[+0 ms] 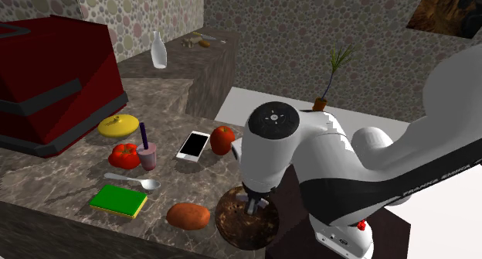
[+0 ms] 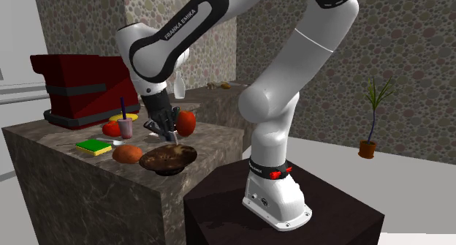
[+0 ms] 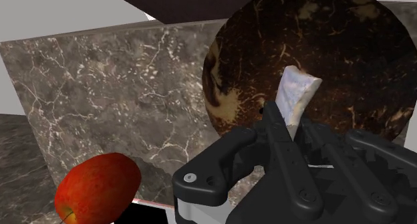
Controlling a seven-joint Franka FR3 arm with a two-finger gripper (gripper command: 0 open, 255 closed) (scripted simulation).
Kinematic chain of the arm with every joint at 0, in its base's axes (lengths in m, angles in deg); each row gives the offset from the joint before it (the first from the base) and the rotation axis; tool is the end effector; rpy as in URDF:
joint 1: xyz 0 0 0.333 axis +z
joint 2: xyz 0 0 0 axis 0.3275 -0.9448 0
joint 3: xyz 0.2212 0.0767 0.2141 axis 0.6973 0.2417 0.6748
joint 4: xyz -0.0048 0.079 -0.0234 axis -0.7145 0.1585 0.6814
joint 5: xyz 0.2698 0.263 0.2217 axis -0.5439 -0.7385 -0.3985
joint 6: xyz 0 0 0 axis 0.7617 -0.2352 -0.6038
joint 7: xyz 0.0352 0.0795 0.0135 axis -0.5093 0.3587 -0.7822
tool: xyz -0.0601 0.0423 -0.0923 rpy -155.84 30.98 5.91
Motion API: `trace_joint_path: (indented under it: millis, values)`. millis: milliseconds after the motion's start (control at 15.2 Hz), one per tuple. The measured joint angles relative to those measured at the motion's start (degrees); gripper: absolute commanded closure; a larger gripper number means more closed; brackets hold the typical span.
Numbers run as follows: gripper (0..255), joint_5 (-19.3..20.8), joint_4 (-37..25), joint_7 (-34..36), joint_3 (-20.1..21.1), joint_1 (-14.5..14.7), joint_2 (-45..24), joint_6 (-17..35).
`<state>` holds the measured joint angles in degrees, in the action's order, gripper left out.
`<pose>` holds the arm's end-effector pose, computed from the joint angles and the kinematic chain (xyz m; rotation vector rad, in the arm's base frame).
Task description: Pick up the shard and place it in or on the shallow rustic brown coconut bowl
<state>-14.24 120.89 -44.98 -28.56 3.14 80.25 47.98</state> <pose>0.2115 0.3237 0.3180 2.7915 0.6355 0.0580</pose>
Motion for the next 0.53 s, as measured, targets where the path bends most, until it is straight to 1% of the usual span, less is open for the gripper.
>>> trace_joint_path:
  millis: [528]
  values:
    - [255, 1.1, 2.7, 2.8, 3.4, -2.0, -5.4, 7.8]
